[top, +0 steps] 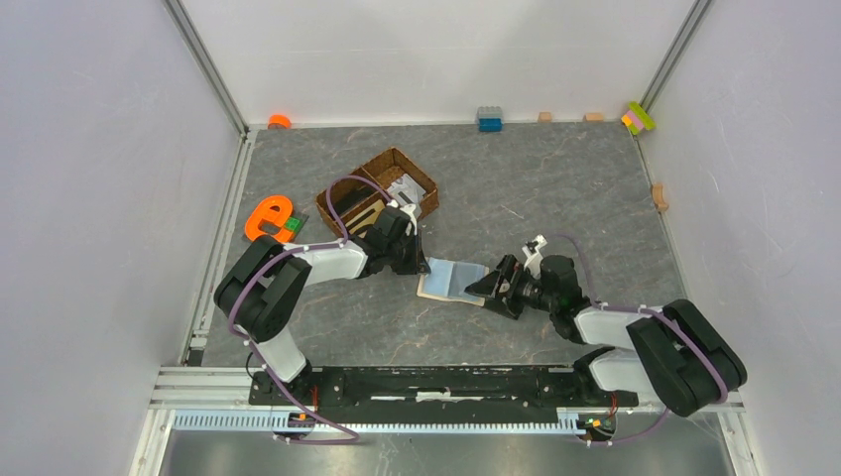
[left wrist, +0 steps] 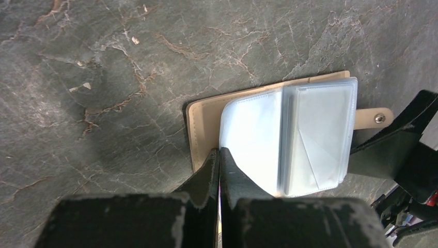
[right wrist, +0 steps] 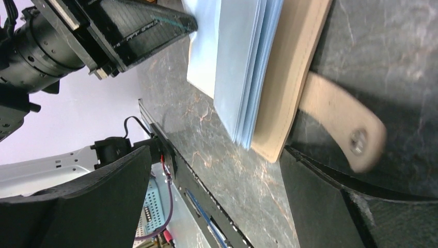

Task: Take the credit cards out of the card holder
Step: Pick up the card holder from the center of the board.

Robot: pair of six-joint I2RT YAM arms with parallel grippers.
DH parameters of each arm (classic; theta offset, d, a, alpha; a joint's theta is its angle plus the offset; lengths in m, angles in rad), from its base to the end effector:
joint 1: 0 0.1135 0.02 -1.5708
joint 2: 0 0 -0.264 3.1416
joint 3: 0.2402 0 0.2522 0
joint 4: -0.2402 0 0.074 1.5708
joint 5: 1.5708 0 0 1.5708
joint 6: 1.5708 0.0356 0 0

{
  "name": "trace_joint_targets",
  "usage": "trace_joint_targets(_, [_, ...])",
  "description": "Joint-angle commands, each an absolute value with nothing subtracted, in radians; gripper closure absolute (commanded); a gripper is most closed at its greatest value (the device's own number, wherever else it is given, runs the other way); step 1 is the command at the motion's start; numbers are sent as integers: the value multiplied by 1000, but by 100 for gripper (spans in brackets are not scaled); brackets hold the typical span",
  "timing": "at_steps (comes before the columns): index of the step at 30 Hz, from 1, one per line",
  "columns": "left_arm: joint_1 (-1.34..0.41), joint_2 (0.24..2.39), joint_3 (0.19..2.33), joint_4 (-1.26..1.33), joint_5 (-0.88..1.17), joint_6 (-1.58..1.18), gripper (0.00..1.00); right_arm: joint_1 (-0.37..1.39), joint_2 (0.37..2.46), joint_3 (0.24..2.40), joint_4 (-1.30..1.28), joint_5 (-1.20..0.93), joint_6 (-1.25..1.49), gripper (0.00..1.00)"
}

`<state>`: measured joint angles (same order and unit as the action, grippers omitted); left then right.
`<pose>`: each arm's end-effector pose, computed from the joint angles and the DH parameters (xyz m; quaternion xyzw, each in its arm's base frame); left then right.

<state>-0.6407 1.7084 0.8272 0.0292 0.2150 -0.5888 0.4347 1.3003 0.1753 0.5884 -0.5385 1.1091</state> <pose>0.2600 -0.2033 0.1423 0.0619 0.9294 -0.2837 0.2277 0.1729 0.1004 0.1193 0.1531 0.8343 0.4981 0.1802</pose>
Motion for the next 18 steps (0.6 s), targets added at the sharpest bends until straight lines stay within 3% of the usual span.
trace_joint_targets(1, [-643,1711,806,-5,212,-601,98,443,1243,116,656,-518,1192,2])
trace_joint_targets(18, [-641,1714,804,-5,227,-605,98,439,1364,122,766,-443,1240,2])
